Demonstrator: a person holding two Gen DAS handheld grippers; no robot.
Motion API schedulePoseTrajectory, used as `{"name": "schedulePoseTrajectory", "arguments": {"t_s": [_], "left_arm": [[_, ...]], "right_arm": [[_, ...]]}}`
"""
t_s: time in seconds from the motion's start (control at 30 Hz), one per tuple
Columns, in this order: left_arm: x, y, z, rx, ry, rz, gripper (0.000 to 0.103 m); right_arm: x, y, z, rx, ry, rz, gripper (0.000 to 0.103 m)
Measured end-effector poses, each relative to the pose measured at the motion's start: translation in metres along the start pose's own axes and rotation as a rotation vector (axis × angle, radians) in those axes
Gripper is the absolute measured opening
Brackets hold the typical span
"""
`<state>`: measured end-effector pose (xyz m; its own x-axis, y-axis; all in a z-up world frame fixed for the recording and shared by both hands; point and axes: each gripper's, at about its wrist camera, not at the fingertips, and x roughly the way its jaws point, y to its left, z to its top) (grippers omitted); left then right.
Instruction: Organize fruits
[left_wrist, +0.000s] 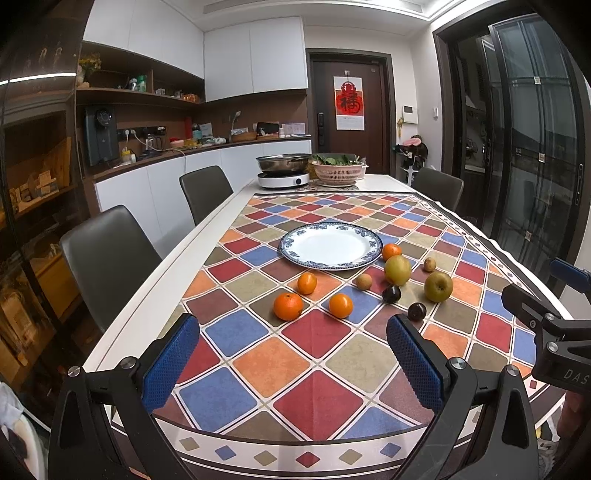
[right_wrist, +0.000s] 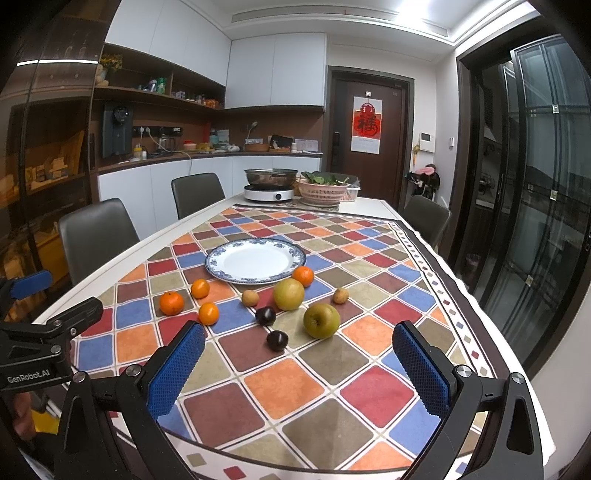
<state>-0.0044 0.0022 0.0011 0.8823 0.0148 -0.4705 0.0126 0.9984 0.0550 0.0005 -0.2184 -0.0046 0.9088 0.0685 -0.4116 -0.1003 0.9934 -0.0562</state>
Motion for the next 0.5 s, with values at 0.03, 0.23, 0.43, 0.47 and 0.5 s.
{"name": "schedulePoseTrajectory", "arguments": {"t_s": [0.03,0.23,0.43,0.47,0.5], "left_arm": [[-0.0001,0.0006,-0.0003,-0.001,0.002,-0.001,0.103],[-0.0001,0.0004,-0.0007,-0.002,0.003,0.000,0.103],[-0.0004,0.0005,-0.0009,-0.003,0.003,-0.001,0.103],[-0.0008,0.0005,-0.0008,-0.003,0.002,-0.001,0.103],[-0.0007,0.0005,-0.0007,-0.002,0.002,0.000,0.103]], "right_arm": [[0.0000,0.0001,0.0000,-0.001,-0.001,0.000,0.102],[0.0000,-0.0001,0.0000,0.000,0.000,0.001,0.102],[0.0004,0.0003,-0.0003,-0.001,0.000,0.001,0.102],[0.0004,0.0004,-0.0003,-0.001,0.000,0.001,0.102],[0.0005,0.0003,-0.0003,-0.002,-0.001,0.000,0.102]]}}
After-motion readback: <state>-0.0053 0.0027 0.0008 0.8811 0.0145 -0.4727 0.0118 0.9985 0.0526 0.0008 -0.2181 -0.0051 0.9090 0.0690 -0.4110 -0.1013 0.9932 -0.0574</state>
